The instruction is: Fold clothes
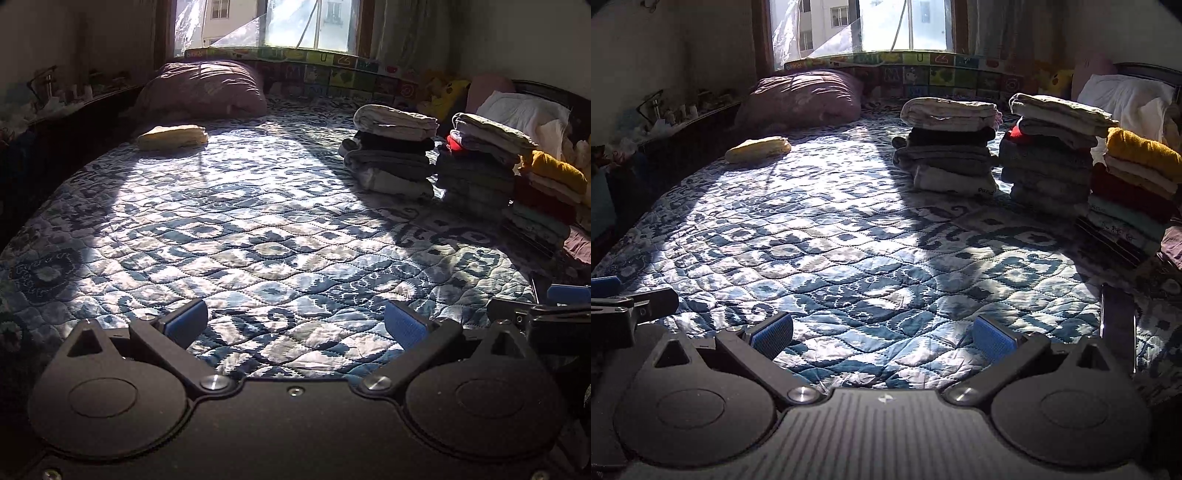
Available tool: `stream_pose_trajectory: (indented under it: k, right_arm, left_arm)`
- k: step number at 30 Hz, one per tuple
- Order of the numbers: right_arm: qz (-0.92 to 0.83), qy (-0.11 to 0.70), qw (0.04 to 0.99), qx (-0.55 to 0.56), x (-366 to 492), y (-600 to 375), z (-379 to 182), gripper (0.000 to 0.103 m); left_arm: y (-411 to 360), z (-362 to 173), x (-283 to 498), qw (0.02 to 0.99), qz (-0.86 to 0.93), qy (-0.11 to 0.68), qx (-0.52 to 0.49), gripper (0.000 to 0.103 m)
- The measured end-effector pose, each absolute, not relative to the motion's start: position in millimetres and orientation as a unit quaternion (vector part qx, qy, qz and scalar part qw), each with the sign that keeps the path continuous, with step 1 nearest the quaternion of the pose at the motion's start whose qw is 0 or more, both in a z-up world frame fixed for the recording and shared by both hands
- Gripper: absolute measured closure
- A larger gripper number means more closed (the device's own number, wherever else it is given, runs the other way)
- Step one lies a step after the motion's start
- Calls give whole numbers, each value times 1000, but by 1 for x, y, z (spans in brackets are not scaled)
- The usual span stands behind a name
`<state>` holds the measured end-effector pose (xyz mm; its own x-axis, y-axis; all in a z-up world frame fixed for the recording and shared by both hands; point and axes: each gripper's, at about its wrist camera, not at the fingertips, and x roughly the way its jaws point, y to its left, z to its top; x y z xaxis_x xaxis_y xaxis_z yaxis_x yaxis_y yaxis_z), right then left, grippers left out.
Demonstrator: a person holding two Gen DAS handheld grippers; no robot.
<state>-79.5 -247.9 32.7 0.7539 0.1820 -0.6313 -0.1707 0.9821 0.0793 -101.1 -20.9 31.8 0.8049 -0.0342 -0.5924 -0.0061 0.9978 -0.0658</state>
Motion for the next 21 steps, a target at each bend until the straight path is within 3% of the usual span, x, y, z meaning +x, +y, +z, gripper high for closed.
stream_pose_trajectory:
  k: [21]
  right_arm:
    - [78, 356, 931, 4, -55, -232, 34, 0]
  left_arm:
    - [-20, 36, -81, 951, 2, 308, -23, 0]
